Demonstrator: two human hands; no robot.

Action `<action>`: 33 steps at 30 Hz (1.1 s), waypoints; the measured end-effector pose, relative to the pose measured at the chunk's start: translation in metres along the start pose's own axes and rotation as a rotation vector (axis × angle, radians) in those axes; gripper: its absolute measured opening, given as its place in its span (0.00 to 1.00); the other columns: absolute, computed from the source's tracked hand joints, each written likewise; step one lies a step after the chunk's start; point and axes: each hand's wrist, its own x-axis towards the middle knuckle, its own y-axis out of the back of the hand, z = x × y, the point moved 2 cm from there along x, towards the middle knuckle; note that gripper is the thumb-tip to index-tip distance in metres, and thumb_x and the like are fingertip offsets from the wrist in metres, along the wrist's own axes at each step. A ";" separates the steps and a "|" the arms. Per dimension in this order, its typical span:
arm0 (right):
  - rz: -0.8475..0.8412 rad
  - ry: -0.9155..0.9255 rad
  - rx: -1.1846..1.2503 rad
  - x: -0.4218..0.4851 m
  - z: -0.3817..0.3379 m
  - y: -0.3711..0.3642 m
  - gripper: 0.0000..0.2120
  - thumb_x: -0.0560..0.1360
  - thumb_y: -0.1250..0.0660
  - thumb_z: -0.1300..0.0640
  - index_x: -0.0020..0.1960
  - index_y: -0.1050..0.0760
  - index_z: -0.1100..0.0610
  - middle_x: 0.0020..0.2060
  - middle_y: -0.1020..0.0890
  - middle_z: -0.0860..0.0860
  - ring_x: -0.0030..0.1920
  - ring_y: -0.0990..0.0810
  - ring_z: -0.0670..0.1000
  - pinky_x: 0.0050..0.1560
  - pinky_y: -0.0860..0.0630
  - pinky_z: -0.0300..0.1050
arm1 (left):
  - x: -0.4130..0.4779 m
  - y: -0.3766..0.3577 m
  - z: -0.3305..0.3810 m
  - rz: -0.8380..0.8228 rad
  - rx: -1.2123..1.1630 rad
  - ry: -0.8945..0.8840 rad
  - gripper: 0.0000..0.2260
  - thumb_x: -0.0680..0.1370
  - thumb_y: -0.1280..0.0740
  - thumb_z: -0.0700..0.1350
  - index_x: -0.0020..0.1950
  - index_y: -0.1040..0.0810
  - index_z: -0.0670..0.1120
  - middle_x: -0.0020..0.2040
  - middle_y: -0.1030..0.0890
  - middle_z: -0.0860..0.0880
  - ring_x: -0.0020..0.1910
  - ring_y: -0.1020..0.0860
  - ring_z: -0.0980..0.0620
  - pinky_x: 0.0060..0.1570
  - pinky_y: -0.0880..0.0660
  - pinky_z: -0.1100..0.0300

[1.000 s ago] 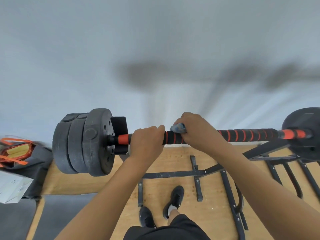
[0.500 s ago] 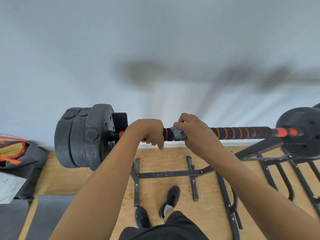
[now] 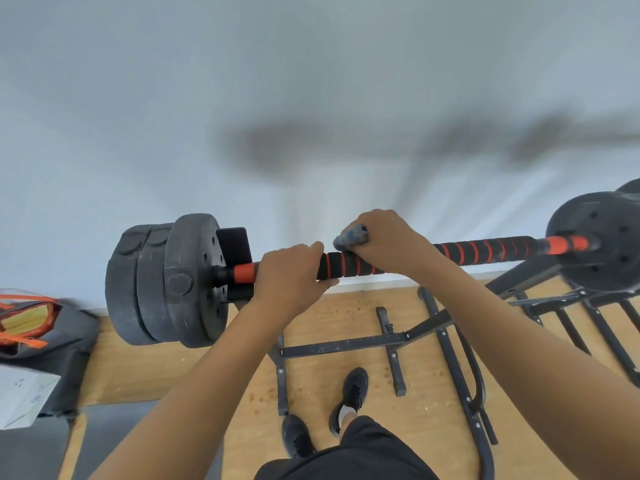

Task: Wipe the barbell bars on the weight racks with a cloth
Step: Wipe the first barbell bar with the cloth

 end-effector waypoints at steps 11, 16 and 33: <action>0.166 0.059 -0.061 -0.036 -0.014 -0.023 0.14 0.76 0.32 0.64 0.61 0.21 0.57 0.51 0.27 0.51 0.46 0.30 0.49 0.42 0.24 0.47 | 0.039 0.002 -0.011 -0.518 -0.166 0.033 0.19 0.74 0.23 0.61 0.52 0.22 0.48 0.41 0.19 0.51 0.39 0.20 0.49 0.44 0.19 0.52; 0.229 0.065 -0.079 -0.053 -0.017 -0.033 0.16 0.74 0.31 0.66 0.61 0.21 0.58 0.49 0.26 0.51 0.46 0.31 0.48 0.38 0.28 0.44 | 0.051 0.006 -0.018 -0.800 -0.402 0.068 0.24 0.71 0.20 0.58 0.54 0.18 0.39 0.38 0.19 0.47 0.32 0.27 0.47 0.32 0.28 0.58; 0.184 -0.053 0.044 -0.030 -0.022 -0.022 0.07 0.72 0.36 0.66 0.45 0.21 0.57 0.38 0.31 0.49 0.37 0.24 0.54 0.36 0.29 0.47 | 0.011 0.005 -0.003 -0.151 0.086 0.111 0.16 0.79 0.29 0.59 0.46 0.28 0.49 0.35 0.28 0.53 0.37 0.23 0.48 0.39 0.30 0.56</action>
